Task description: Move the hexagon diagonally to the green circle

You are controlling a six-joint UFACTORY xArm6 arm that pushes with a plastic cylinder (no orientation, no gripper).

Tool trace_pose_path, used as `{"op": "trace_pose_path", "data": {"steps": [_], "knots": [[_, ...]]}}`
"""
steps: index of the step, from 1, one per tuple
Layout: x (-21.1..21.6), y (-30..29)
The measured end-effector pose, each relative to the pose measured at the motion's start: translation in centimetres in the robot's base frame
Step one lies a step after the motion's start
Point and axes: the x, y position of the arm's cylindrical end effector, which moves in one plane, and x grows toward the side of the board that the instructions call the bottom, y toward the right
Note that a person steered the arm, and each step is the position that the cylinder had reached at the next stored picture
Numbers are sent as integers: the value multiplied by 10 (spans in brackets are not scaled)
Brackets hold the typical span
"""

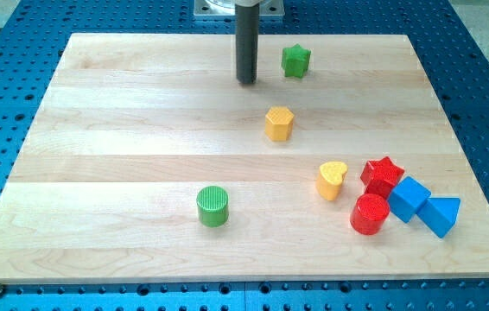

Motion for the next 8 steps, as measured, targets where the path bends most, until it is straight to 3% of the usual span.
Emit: {"op": "trace_pose_path", "data": {"steps": [1,2,3,4,5,6,7,8], "knots": [[-2,86],[6,86],[2,12],[-27,53],[-24,125],[41,91],[151,89],[161,18]]}}
